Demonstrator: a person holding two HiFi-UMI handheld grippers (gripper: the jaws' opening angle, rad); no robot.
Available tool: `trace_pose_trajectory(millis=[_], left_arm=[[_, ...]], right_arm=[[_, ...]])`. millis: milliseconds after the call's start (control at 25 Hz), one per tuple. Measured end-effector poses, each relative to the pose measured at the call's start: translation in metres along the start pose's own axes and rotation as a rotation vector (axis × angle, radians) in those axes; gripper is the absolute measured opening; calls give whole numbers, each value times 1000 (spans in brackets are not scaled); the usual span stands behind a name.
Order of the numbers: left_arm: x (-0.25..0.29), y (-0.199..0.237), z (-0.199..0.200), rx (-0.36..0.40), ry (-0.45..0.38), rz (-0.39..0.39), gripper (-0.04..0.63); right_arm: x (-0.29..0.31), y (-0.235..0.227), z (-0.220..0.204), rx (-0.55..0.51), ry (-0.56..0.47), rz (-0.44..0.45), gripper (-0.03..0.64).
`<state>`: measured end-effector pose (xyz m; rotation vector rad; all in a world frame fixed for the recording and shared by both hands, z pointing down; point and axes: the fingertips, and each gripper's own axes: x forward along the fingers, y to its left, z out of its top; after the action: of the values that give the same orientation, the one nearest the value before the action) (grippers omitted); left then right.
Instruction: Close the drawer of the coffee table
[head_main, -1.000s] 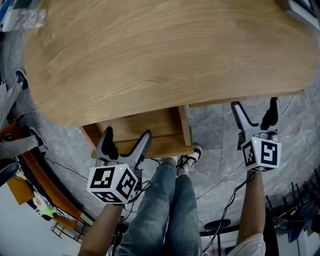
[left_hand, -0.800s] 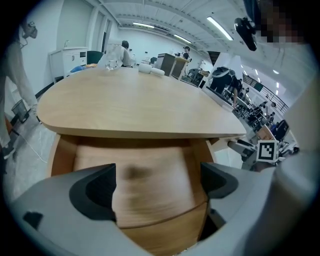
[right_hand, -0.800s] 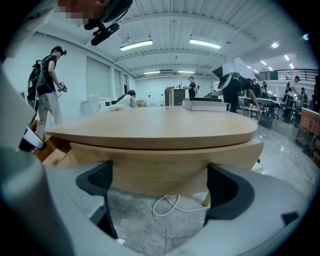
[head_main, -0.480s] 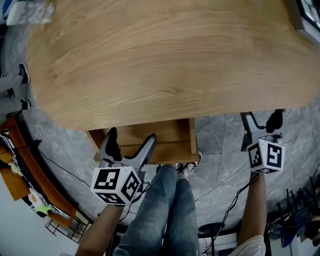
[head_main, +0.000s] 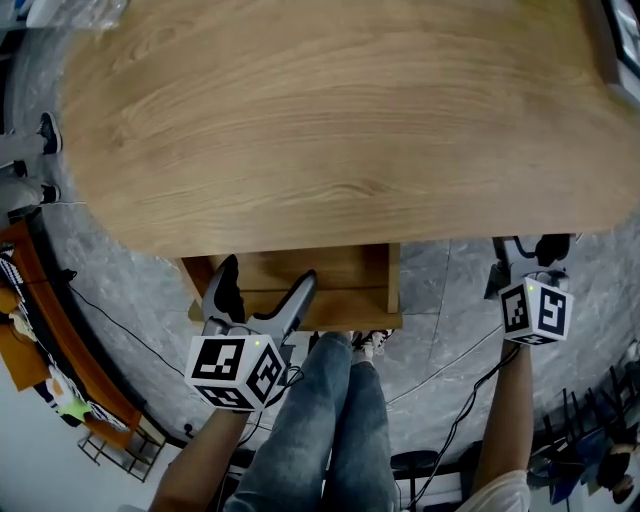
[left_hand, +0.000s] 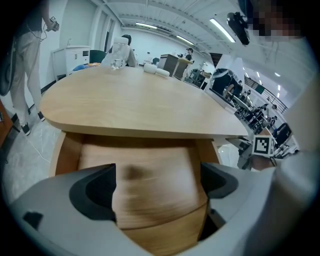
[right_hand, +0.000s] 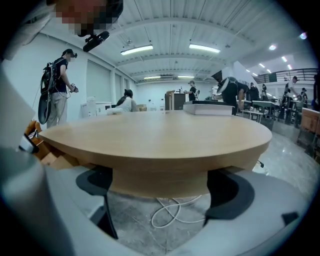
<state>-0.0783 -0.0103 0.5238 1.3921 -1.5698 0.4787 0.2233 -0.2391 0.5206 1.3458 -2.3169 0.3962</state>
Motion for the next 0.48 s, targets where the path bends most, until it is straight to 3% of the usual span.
trace_pose_trajectory(millis=[480], left_arm=[[-17, 3, -5, -17, -55, 27, 523]], right_arm=[[-2, 2, -3, 28, 34, 8, 555]])
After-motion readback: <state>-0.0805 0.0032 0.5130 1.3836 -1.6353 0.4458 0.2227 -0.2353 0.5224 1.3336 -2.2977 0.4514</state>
